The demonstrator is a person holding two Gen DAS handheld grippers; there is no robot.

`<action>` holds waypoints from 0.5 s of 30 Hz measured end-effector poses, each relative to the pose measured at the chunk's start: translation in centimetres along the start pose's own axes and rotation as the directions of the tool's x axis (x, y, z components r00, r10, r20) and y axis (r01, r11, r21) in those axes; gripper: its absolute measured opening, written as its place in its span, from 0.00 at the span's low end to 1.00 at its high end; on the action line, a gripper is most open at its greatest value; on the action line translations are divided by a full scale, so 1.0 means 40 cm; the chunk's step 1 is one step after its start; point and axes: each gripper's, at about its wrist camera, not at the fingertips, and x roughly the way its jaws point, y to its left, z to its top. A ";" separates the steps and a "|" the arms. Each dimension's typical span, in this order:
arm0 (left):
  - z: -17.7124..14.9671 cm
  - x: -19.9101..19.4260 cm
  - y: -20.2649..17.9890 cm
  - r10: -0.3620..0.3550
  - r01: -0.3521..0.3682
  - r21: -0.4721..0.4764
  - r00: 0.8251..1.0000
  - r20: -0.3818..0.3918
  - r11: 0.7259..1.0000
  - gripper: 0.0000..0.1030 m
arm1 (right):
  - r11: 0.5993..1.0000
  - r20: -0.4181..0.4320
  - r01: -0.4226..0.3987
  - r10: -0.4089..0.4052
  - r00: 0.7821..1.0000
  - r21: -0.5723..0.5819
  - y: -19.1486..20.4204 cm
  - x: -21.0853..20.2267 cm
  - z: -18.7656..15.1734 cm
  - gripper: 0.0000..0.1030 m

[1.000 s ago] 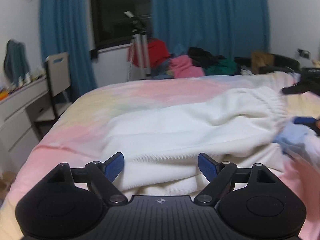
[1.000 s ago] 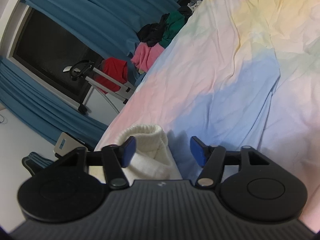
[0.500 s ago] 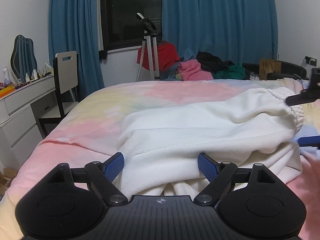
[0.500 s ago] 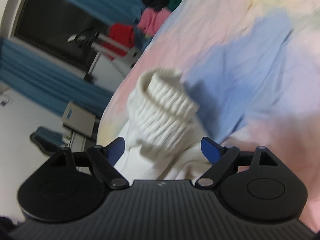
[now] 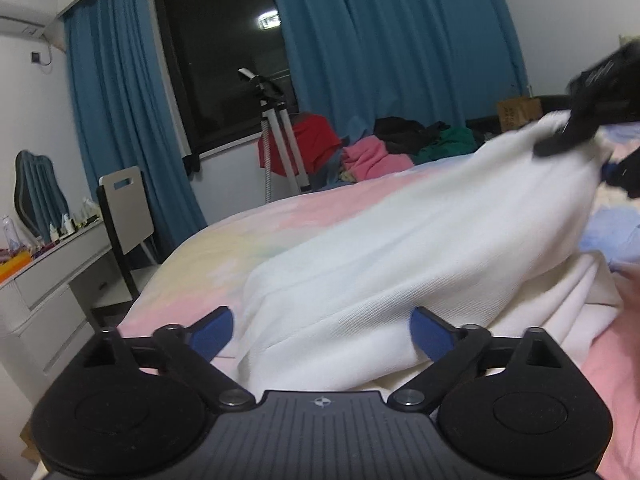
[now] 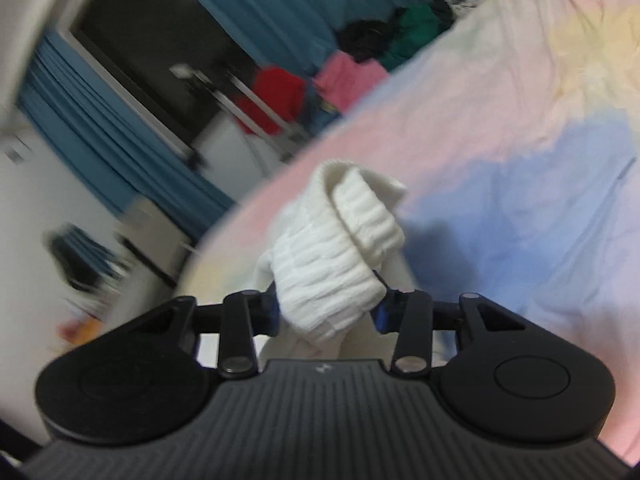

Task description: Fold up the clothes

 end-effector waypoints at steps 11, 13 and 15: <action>-0.014 0.016 0.050 0.103 -0.118 -0.177 0.990 -0.094 0.977 1.00 | 0.999 -0.038 0.040 -0.040 0.999 0.002 -0.020 0.009 0.009 0.43; -0.018 0.012 0.059 0.098 -0.120 -0.212 0.989 -0.111 0.970 1.00 | 0.998 -0.062 0.065 -0.063 0.996 0.021 -0.042 0.019 -0.001 0.51; -0.025 0.010 0.071 0.087 -0.118 -0.246 0.987 -0.134 0.962 1.00 | 0.995 -0.085 0.082 -0.078 0.993 0.050 -0.063 0.026 -0.008 0.61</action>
